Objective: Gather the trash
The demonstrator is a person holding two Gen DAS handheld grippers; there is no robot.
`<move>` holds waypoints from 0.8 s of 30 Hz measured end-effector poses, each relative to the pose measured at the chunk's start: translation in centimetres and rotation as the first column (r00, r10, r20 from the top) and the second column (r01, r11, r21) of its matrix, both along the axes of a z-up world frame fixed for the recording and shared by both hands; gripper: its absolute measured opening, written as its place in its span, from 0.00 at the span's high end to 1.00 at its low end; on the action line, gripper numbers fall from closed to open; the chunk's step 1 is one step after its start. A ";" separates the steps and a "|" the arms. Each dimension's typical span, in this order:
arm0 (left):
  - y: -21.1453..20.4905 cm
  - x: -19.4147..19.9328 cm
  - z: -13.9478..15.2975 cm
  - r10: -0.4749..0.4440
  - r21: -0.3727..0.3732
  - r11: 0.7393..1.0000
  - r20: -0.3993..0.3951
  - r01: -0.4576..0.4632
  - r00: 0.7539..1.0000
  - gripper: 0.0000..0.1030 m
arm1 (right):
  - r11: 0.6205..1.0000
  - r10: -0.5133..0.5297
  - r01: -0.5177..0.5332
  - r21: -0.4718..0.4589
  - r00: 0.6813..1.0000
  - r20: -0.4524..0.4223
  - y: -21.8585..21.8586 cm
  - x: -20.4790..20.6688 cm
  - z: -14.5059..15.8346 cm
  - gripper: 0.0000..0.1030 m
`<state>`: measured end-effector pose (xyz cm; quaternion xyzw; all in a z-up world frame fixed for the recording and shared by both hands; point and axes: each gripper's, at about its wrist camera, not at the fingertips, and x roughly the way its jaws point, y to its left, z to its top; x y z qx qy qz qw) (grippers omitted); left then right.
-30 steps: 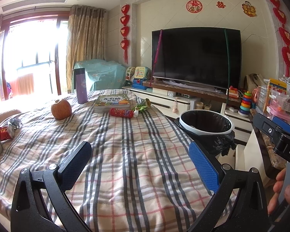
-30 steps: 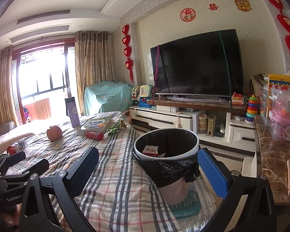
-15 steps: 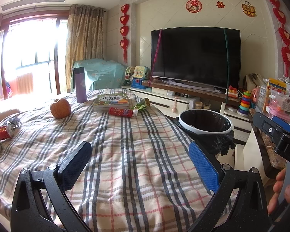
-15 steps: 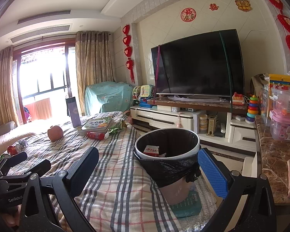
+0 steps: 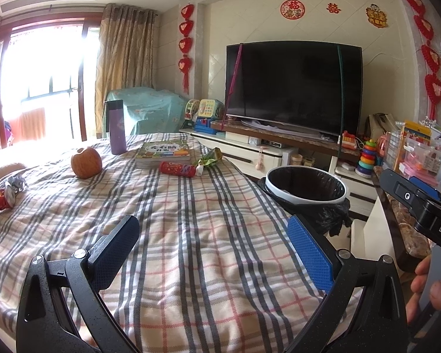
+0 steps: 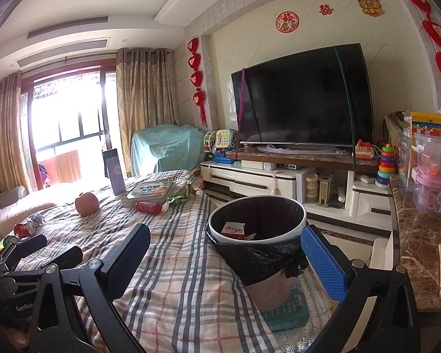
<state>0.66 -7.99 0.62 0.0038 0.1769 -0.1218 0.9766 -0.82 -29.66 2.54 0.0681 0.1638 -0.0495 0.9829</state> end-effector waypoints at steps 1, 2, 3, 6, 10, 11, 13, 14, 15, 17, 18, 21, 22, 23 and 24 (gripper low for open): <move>0.0 0.0 0.0 -0.003 -0.001 1.000 0.001 0.003 1.000 0.00 | 1.000 0.001 -0.001 0.002 1.000 -0.001 0.0 0.1 0.0 0.00; 0.0 0.1 0.0 -0.004 -0.001 1.000 0.001 0.004 1.000 0.00 | 1.000 0.002 -0.002 0.003 1.000 -0.002 0.1 0.2 0.0 0.00; 0.0 0.1 0.0 -0.006 -0.002 1.000 0.002 0.006 1.000 0.00 | 1.000 0.003 -0.003 0.004 1.000 -0.003 0.1 0.3 0.0 0.00; 0.0 0.4 0.0 -0.008 -0.004 1.000 0.001 0.008 1.000 0.00 | 1.000 0.006 -0.006 0.010 1.000 -0.009 0.0 0.5 -0.2 0.00; 0.1 0.7 -0.1 -0.010 -0.011 1.000 -0.013 0.009 1.000 0.00 | 1.000 0.009 -0.009 0.013 1.000 -0.019 0.0 0.9 -0.4 0.00; 0.1 0.8 -0.1 -0.010 -0.013 1.000 -0.016 0.010 1.000 0.00 | 1.000 0.009 -0.009 0.015 1.000 -0.023 0.0 1.1 -0.5 0.00; 0.2 1.1 -0.2 -0.007 -0.015 1.000 -0.021 0.006 1.000 0.00 | 1.000 0.011 -0.010 0.018 1.000 -0.029 0.0 1.3 -0.7 0.00; 0.3 1.2 -0.3 -0.005 -0.016 1.000 -0.022 0.004 1.000 0.00 | 1.000 0.012 -0.011 0.019 0.999 -0.031 -0.1 1.3 -0.7 0.00; 0.4 1.3 -0.3 -0.003 -0.017 1.000 -0.024 0.003 1.000 0.00 | 1.000 0.013 -0.013 0.019 0.999 -0.034 -0.1 1.4 -0.7 0.00; 0.4 1.5 -0.4 0.001 -0.017 1.000 -0.030 -0.001 1.000 0.00 | 1.000 0.014 -0.013 0.018 0.999 -0.039 -0.1 1.5 -0.8 0.00; 0.5 1.6 -0.4 0.001 -0.019 1.000 -0.032 -0.002 0.999 0.00 | 1.000 0.015 -0.014 0.018 0.999 -0.042 -0.1 1.7 -0.8 0.00; 0.7 1.9 -0.5 0.006 -0.021 1.000 -0.034 -0.007 0.999 0.00 | 1.000 0.016 -0.015 0.020 0.999 -0.051 -0.1 2.0 -0.9 0.00; 0.7 2.0 -0.5 0.008 -0.021 1.000 -0.035 -0.009 0.999 0.00 | 1.000 0.015 -0.014 0.020 0.999 -0.053 -0.1 2.1 -0.9 0.00; 0.8 2.1 -0.5 0.010 -0.022 1.000 -0.035 -0.010 0.999 0.00 | 1.000 0.013 -0.012 0.020 0.998 -0.054 -0.2 2.2 -1.0 0.00; 0.9 2.2 -0.6 0.011 -0.025 1.000 -0.036 -0.012 0.999 0.00 | 1.000 0.012 -0.011 0.020 0.998 -0.056 -0.2 2.3 -1.0 0.00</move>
